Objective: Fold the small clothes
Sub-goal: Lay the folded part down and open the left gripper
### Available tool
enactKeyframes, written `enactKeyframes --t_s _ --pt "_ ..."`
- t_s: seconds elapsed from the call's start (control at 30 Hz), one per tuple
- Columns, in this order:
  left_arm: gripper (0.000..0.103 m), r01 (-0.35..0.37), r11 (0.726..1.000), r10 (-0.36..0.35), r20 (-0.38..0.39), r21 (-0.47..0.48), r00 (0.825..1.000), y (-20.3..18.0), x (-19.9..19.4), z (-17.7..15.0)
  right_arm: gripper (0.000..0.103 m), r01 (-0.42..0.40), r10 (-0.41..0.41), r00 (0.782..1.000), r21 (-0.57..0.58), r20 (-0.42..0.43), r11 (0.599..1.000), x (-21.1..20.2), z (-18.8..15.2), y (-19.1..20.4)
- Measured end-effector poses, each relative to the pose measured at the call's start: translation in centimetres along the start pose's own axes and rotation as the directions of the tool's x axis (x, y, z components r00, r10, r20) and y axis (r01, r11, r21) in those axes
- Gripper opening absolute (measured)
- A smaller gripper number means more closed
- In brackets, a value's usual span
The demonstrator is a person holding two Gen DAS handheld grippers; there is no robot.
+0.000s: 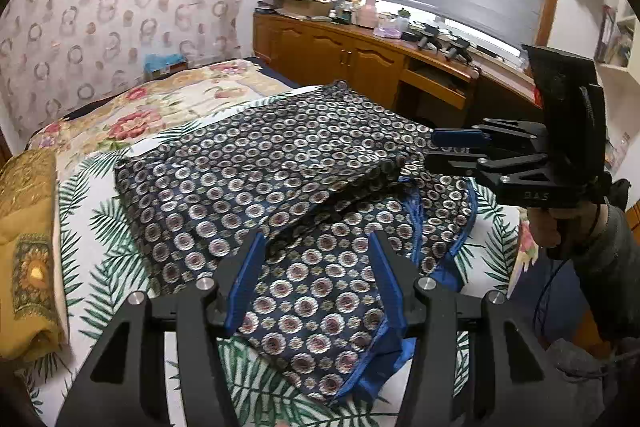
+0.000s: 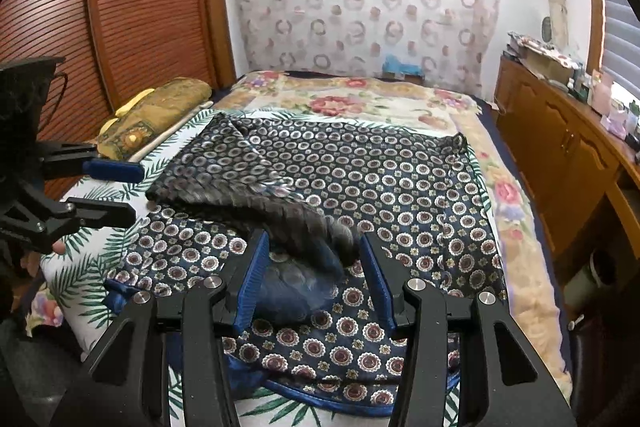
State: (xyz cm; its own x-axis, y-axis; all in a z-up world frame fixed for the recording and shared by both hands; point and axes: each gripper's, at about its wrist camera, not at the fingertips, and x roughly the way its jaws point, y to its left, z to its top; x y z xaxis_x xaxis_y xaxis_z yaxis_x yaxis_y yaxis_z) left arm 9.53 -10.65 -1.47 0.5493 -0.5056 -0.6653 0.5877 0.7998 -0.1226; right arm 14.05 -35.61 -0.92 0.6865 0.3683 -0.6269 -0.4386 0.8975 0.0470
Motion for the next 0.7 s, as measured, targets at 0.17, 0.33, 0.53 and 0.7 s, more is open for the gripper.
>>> enactKeyframes --t_s 0.17,0.33,0.53,0.7 --pt "0.053 -0.033 0.999 0.034 0.020 -0.034 0.999 1.4 -0.5 -0.6 0.048 0.001 -0.001 1.000 -0.014 -0.003 1.000 0.6 0.6 0.3" --pt "0.053 -0.077 0.995 0.079 0.030 -0.065 0.996 2.5 -0.7 -1.4 0.054 0.014 -0.018 0.998 -0.065 -0.064 0.998 3.1 0.6 0.2" --pt "0.053 -0.116 0.988 0.119 0.025 -0.098 0.993 3.7 -0.8 -2.6 0.054 -0.007 -0.008 0.986 -0.089 -0.167 0.996 6.8 -0.1 -0.3" --pt "0.053 -0.128 0.985 0.131 0.023 -0.120 0.991 4.5 -0.7 -3.1 0.054 -0.015 -0.010 0.977 -0.119 -0.212 0.993 8.7 -0.4 0.0"
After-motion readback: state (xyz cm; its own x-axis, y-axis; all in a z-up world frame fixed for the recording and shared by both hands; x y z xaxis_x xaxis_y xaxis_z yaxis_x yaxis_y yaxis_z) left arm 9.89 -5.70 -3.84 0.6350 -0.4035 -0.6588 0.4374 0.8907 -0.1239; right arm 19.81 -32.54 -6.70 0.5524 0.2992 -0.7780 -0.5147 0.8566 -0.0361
